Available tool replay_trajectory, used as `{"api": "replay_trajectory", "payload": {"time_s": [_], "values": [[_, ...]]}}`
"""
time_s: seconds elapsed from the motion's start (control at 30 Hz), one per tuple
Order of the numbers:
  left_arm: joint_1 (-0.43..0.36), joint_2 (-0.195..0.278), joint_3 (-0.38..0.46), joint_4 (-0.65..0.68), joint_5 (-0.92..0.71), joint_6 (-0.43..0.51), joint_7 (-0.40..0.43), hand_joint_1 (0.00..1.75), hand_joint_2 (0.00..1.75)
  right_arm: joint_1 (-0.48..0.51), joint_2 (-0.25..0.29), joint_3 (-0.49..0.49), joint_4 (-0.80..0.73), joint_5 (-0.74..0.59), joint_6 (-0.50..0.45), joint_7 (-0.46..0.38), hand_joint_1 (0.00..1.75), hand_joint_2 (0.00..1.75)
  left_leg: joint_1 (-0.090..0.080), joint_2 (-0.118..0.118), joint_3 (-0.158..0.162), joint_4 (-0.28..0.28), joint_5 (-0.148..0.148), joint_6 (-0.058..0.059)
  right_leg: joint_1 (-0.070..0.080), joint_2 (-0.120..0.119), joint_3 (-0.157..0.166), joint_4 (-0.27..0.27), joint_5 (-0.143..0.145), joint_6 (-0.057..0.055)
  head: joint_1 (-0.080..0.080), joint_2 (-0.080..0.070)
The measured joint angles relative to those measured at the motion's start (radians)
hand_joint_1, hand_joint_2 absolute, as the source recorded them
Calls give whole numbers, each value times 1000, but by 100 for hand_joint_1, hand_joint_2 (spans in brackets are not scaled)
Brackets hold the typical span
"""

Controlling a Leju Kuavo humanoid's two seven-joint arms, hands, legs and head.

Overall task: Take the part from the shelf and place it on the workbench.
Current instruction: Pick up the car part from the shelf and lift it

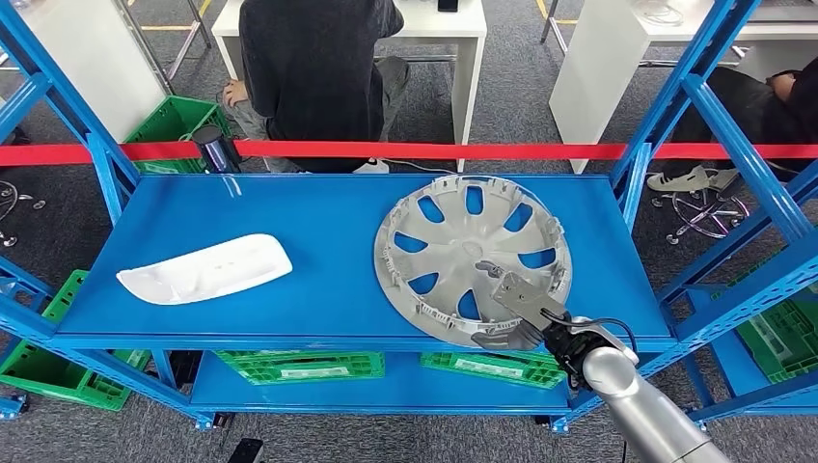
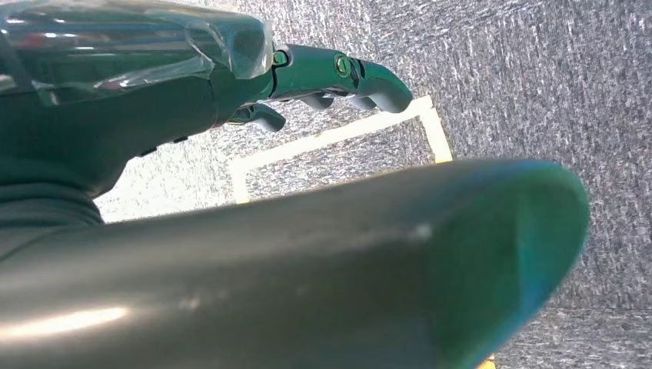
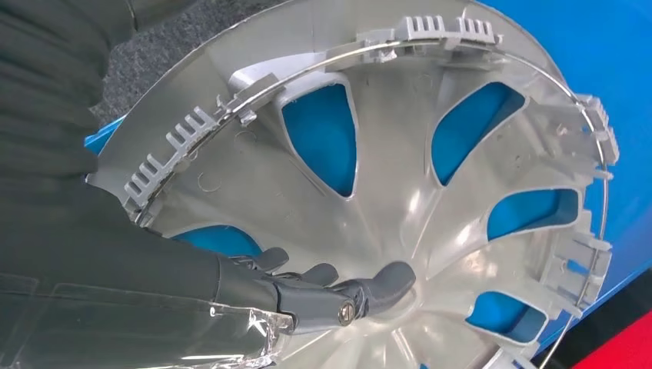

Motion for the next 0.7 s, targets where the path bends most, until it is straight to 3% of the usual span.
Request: {"api": "replay_trajectory", "payload": {"time_s": [0.03,0.07,0.13,0.2,0.3,0.37,0.47,0.5,0.53,0.57,0.63,0.7], "values": [[0,-1,-1,0,1,-2,0,0,0,-3,-2,3,2,1,4,1,0,175,-1,-1,1,0,0,0,0,0,-1,2,6,7,0,0],[1,-2,-1,0,1,-3,-1,0,0,-7,-3,7,4,1,8,1,0,175,-1,-1,2,1,-1,-1,-1,-1,20,-40,27,16,0,0],[0,-4,-2,0,2,-8,-3,0,0,-22,-4,16,10,-1,16,1,0,175,-3,-3,2,9,-6,-8,-3,-3,94,-190,83,29,0,0],[0,-3,-3,0,2,-15,-3,0,0,-35,-3,26,15,-3,18,0,0,175,-7,-3,-2,19,-12,-17,-2,-4,138,-279,112,20,-1,0],[0,0,-5,0,2,-21,-4,0,0,-49,-2,35,21,-5,18,-1,0,175,-5,-3,-7,26,-17,-28,-2,-3,143,-288,118,0,-1,0],[0,2,-6,-1,2,-21,-4,0,0,-57,-1,40,24,-8,18,-1,0,175,-1,-4,-25,66,-46,-39,-9,-3,144,-290,120,-10,-2,0],[3,3,-7,-1,3,-18,-9,0,0,-63,1,48,28,-17,15,-4,0,175,10,-3,-114,258,-141,-58,-10,-3,141,-290,122,-16,-4,0],[5,3,-7,0,4,-16,-11,0,0,-64,1,49,29,-19,14,-5,0,175,13,-3,-138,309,-157,-62,-9,-3,140,-290,122,-16,-4,0],[7,3,-7,0,5,-14,-14,0,0,-65,1,51,30,-19,13,-5,0,175,15,-3,-144,323,-153,-63,-9,-3,140,-290,122,-16,-4,0],[9,4,-7,0,5,-12,-17,0,0,-67,1,52,31,-18,12,-4,0,175,16,-3,-130,294,-129,-62,-9,-2,141,-290,122,-16,-4,0],[9,5,-7,0,6,-6,-20,0,0,-73,-1,57,31,-2,14,4,0,175,16,-4,-60,151,-63,-55,-9,-1,143,-290,122,-15,-4,0],[7,7,-7,-1,6,2,-21,0,0,-83,-7,69,32,33,26,16,0,175,11,-4,-8,45,-30,-44,-5,0,141,-289,124,-10,-4,0]]}}
